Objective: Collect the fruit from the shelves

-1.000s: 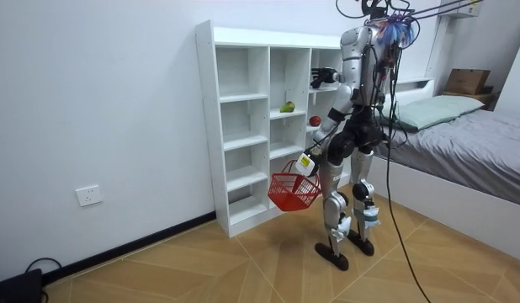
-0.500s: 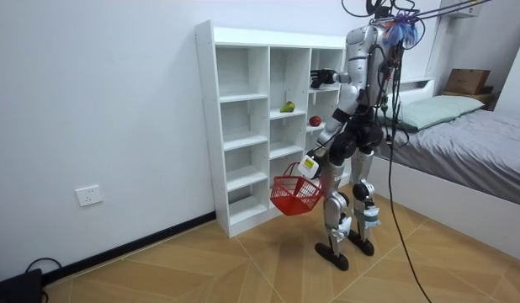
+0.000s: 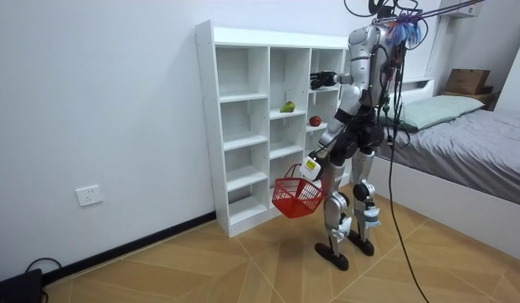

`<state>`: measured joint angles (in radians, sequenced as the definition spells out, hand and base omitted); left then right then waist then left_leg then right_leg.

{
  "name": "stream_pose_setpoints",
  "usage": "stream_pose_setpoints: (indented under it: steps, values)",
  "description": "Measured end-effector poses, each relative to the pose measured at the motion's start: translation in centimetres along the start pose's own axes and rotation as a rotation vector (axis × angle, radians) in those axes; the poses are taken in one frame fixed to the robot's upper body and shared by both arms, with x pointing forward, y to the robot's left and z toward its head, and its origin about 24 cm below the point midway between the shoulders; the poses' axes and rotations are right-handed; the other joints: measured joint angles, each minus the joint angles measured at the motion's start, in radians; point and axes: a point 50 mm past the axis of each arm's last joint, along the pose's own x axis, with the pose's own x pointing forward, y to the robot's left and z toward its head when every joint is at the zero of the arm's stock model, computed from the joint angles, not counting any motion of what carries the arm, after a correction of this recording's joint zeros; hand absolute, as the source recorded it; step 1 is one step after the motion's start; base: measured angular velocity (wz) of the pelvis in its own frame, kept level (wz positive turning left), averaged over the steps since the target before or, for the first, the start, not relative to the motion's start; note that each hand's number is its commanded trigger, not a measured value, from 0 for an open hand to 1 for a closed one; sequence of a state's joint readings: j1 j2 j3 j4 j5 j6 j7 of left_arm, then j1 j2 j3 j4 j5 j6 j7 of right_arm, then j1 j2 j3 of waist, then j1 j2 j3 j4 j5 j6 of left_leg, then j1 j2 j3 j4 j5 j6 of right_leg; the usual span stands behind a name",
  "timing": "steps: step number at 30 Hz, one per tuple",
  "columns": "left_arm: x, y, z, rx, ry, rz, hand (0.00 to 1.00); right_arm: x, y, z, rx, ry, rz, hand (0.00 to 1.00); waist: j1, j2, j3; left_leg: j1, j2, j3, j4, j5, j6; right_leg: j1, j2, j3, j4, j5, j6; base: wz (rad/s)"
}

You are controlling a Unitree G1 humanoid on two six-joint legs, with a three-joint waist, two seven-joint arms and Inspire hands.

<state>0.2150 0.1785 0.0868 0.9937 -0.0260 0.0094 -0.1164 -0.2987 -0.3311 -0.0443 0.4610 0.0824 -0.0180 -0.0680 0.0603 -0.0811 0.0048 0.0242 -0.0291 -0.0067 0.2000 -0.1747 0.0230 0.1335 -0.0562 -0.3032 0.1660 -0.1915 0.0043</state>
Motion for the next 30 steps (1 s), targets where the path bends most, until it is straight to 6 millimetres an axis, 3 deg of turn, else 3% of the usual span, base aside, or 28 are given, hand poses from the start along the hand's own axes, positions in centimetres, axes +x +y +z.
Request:
stream_pose_setpoints:
  steps: [5, 9, 10, 11, 12, 23, 28, 30]
  values:
    - [-0.1, 0.1, -0.2, 0.001, 0.01, 0.004, 1.0, -0.1, -0.1, -0.9, 0.006, 0.035, -0.003, 0.0, -0.001, -0.002, -0.0087, 0.002, 0.0, 0.0, 0.005, 0.0, 0.0, 0.003, 0.0, -0.002, 0.001, 0.0, 0.0, 0.0]
    - [0.0, 0.0, -0.2, 0.007, 0.016, 0.001, 1.0, -0.1, -0.1, -1.2, 0.005, 0.047, -0.003, 0.0, -0.002, 0.002, -0.0103, 0.003, 0.0, -0.004, 0.005, 0.0, 0.0, 0.007, 0.0, -0.004, 0.001, 0.0, 0.0, 0.02]
    - [0.0, 0.0, -0.2, 0.007, 0.017, 0.0, 1.0, -0.1, -0.1, -1.2, 0.005, 0.048, -0.003, 0.53, -0.001, 0.003, -0.01, 0.003, 0.0, -0.005, 0.005, 0.0, 0.0, 0.008, 0.0, -0.004, 0.001, 0.0, 0.0, 0.0]
    - [0.0, 0.0, -0.2, 0.008, 0.018, 0.0, 1.0, -0.1, -0.1, -1.2, 0.005, 0.05, -0.003, 0.66, -0.001, 0.005, -0.0093, 0.003, 0.0, -0.005, 0.006, 0.0, 0.0, 0.009, 0.0, -0.005, 0.002, 0.0, 0.0, 0.0]
    - [0.0, 0.0, -0.3, 0.008, 0.02, -0.001, 1.0, -0.1, -0.1, -1.2, 0.005, 0.051, -0.002, 1.0, -0.001, 0.007, -0.009, 0.003, 0.0, -0.006, 0.006, 0.0, 0.0, 0.009, 0.0, -0.004, 0.002, 0.0, 0.0, 0.0]
    - [-0.1, 0.1, -0.6, 0.009, 0.037, 0.006, 1.0, 0.0, -1.9, -1.2, -0.019, 0.046, -0.061, 1.0, -0.002, 0.004, -0.0054, 0.005, -0.001, -0.009, 0.006, 0.001, 0.0, 0.012, 0.0, -0.002, 0.002, 0.0, 0.0, 0.0]
    - [-0.1, 0.3, -0.6, 0.014, 0.037, 0.017, 1.0, 0.0, -2.1, -1.3, -0.018, 0.046, -0.07, 1.0, -0.001, -0.003, 0.005, 0.004, -0.001, -0.01, 0.006, 0.001, 0.0, 0.011, 0.001, -0.002, 0.002, 0.0, 0.0, 0.0]
    - [-0.1, 0.4, -0.6, 0.014, 0.038, 0.021, 1.0, 0.0, -2.0, -1.3, -0.018, 0.049, -0.067, 1.0, -0.001, -0.006, 0.0058, 0.002, -0.001, -0.01, 0.006, 0.001, 0.0, 0.009, 0.001, -0.002, 0.001, 0.0, 0.0, 0.0]
